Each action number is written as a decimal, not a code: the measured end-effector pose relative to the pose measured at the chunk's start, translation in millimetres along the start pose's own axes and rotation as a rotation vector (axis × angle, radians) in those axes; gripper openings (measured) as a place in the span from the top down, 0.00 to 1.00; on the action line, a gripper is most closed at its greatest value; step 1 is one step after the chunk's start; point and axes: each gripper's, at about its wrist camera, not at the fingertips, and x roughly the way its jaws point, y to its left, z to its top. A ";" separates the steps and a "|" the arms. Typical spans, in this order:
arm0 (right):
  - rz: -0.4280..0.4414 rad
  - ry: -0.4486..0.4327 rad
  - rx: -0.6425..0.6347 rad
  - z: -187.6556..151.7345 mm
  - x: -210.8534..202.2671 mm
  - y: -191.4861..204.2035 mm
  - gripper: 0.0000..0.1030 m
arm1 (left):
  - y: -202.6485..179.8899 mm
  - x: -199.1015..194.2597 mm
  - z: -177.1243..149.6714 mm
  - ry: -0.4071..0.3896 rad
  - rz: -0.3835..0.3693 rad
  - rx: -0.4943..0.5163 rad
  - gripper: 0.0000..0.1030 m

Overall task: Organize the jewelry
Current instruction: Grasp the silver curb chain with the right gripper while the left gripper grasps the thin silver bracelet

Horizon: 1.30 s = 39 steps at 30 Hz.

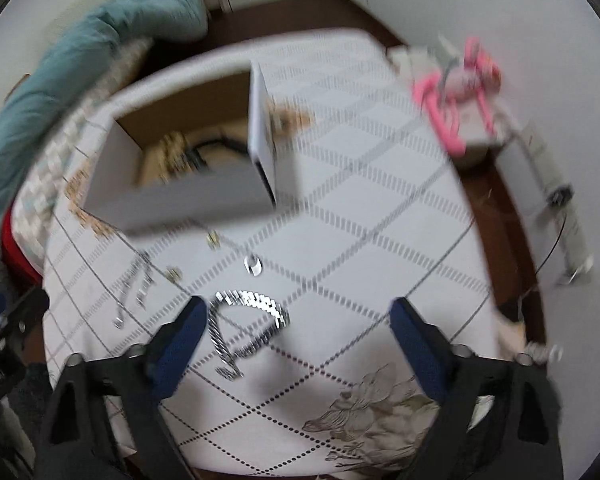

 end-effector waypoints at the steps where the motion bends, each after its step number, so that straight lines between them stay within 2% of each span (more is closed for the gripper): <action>1: 0.000 0.020 0.008 -4.1 10.8 -2.2 0.17 | 2.5 8.8 -6.0 0.021 0.005 0.000 0.00; 2: 0.000 0.029 0.010 -6.9 17.2 -2.5 0.17 | 4.4 14.0 -10.6 0.034 0.008 0.000 0.00; 6: -0.002 0.057 0.006 -14.4 34.7 -1.2 0.31 | 10.6 34.7 -26.4 0.079 0.002 -0.001 0.00; 8: -0.020 0.038 -0.012 -18.1 38.4 4.9 0.36 | 12.0 40.0 -30.0 0.088 -0.008 -0.003 0.00; 12: -0.078 -0.002 -0.058 -22.4 39.9 18.8 0.53 | 6.6 43.4 -29.5 0.080 -0.038 0.014 0.00; 13: -0.086 -0.018 -0.071 -24.1 39.6 21.9 0.66 | 3.3 43.0 -27.4 0.075 -0.045 0.024 0.00; 14: -0.081 -0.027 -0.072 -23.3 39.2 24.7 0.89 | -0.6 42.5 -26.0 0.069 -0.052 0.036 0.01; 15: -0.077 -0.028 -0.069 -23.2 38.9 24.3 0.95 | -5.0 41.6 -23.2 0.063 -0.058 0.049 0.01; 17: -0.053 -0.029 -0.055 -19.7 37.0 20.6 0.96 | -13.8 40.8 -17.4 0.055 -0.081 0.074 0.01; 23: -0.064 -0.038 0.021 -9.2 32.7 -11.9 0.96 | -40.6 45.2 1.2 0.050 -0.117 0.138 0.09; 27: -0.057 -0.040 0.047 -5.0 32.4 -23.2 0.96 | -63.2 55.7 10.6 0.074 -0.143 0.185 0.12; 30: -0.048 -0.041 0.060 -4.0 33.4 -25.0 0.96 | -70.8 62.8 15.2 0.087 -0.162 0.189 0.23; 32: -0.042 -0.042 0.066 -1.9 34.6 -26.6 0.96 | -71.9 63.0 18.9 0.085 -0.167 0.188 0.27; 33: -0.039 -0.042 0.067 -1.2 34.7 -26.3 0.96 | -71.5 62.8 20.2 0.079 -0.168 0.188 0.33; 35: -0.037 -0.042 0.068 -0.9 35.7 -24.7 0.96 | -69.3 60.5 23.1 0.059 -0.171 0.189 0.50; 37: -0.033 -0.043 0.069 -0.5 36.3 -24.2 0.96 | -64.8 58.6 25.9 0.052 -0.178 0.183 0.90; 39: -0.028 -0.043 0.069 0.0 36.3 -23.7 0.96 | -55.8 60.1 28.0 0.064 -0.220 0.150 0.93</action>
